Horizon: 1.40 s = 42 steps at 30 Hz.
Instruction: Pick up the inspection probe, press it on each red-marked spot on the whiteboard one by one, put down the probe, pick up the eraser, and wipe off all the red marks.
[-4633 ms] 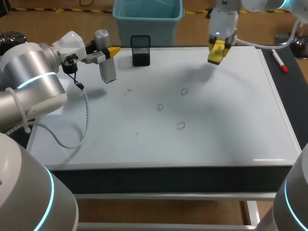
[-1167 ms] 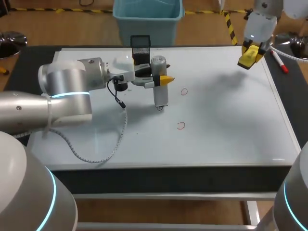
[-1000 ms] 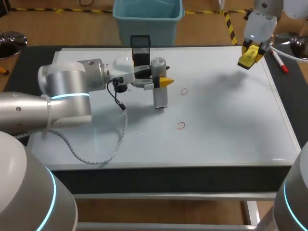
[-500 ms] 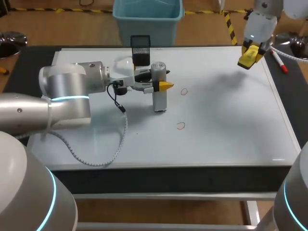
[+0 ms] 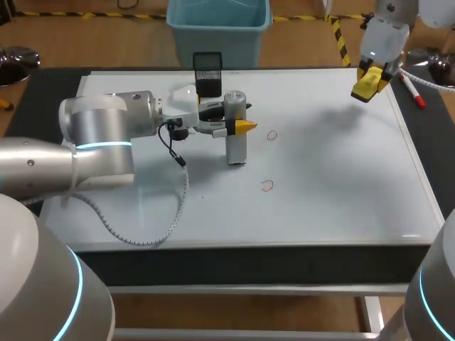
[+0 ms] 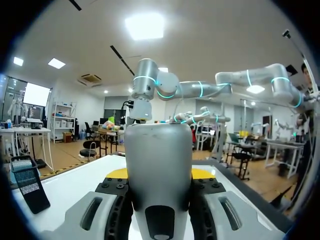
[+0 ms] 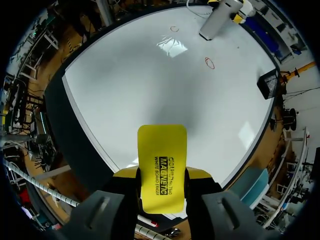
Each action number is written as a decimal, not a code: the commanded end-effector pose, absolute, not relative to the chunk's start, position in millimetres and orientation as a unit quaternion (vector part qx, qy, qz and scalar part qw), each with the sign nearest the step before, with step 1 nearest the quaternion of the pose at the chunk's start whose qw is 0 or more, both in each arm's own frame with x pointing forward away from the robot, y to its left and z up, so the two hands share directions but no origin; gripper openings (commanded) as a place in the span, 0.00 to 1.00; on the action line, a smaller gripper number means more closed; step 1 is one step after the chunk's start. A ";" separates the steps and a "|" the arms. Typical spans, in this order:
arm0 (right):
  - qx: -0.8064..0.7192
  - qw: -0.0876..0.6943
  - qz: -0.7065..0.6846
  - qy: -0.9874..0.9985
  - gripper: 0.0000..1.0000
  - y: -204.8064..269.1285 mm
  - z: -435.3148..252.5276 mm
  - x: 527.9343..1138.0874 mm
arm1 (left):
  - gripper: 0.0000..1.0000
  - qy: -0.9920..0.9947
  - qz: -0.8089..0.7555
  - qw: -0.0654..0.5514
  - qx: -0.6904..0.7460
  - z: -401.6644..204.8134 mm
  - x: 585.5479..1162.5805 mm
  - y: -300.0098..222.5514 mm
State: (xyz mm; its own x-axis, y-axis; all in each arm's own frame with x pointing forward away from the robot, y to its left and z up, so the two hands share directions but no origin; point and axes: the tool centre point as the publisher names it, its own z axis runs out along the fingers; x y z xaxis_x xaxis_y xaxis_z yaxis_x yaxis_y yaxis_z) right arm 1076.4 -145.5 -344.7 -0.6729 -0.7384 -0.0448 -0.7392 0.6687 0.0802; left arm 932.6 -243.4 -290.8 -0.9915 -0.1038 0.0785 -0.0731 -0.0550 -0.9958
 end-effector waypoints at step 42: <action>-0.405 0.004 0.044 0.913 0.00 -146.2 -343.6 1076.3 | 0.00 0.687 -0.710 0.119 -0.099 -252.0 971.1 -113.9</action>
